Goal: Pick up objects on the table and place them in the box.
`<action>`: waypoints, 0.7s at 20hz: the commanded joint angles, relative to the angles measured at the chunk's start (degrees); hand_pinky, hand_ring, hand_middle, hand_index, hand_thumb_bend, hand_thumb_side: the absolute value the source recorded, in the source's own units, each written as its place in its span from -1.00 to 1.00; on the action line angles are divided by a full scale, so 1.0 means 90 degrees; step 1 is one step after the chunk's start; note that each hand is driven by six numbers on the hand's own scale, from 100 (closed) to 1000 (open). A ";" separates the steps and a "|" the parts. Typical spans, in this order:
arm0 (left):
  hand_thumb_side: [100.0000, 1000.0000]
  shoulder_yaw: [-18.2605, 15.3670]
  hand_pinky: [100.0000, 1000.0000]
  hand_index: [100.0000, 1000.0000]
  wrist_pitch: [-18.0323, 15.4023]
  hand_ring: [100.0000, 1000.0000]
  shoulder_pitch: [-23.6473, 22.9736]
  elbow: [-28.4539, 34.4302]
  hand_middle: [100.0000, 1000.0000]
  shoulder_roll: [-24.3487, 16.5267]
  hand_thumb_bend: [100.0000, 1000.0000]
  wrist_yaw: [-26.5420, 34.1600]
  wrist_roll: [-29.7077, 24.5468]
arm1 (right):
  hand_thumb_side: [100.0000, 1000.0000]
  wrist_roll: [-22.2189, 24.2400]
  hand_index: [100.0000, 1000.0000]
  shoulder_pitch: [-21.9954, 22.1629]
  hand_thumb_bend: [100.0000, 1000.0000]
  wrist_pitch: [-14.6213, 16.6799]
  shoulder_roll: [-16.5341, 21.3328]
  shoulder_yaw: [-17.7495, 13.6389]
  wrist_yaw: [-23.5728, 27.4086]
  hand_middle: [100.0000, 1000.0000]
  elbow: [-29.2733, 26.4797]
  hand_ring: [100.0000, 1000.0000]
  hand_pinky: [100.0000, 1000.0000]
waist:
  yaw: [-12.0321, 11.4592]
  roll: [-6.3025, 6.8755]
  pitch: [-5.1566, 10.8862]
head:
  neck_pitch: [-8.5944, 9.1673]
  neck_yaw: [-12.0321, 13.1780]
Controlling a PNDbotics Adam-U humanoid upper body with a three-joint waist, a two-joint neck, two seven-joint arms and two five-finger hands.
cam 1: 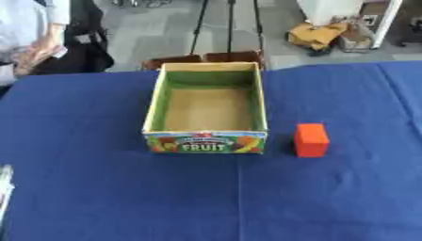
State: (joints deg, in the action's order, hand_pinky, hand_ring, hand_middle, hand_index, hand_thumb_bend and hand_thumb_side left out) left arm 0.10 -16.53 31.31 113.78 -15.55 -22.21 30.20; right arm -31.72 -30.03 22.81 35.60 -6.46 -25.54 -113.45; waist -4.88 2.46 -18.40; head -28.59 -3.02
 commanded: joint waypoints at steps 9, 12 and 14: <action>0.94 0.0008 0.49 0.86 0.0002 0.72 0.0067 0.0090 0.66 -0.0150 -1.00 0.0024 -0.0063 | 1.00 0.0979 0.69 -0.0672 -0.39 -0.1022 0.1210 0.0924 -0.0142 0.38 0.1072 0.66 0.39 | -0.0099 -0.0130 0.0179 | 0.0044 -0.0098; 0.94 0.0029 0.49 0.86 0.0000 0.72 0.0084 0.0090 0.66 -0.0149 -1.00 0.0037 -0.0092 | 1.00 0.1256 0.70 -0.0909 -0.25 -0.1299 0.1437 0.1336 -0.0396 0.40 0.1523 0.67 0.40 | -0.0131 -0.0139 0.0192 | 0.0046 -0.0133; 0.94 0.0045 0.49 0.86 0.0001 0.72 0.0083 0.0090 0.66 -0.0140 -1.00 0.0050 -0.0114 | 0.91 0.1792 0.71 -0.1298 -0.17 -0.1711 0.1407 0.1675 -0.0633 0.42 0.2115 0.68 0.42 | -0.0166 -0.0142 0.0216 | 0.0041 -0.0169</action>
State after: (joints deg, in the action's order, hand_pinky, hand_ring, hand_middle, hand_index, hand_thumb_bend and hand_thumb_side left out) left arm 0.50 -16.47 31.31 113.78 -15.57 -21.99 29.48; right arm -17.22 -40.56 9.08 46.22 7.45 -29.88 -96.53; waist -6.20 2.15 -18.36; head -28.59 -4.22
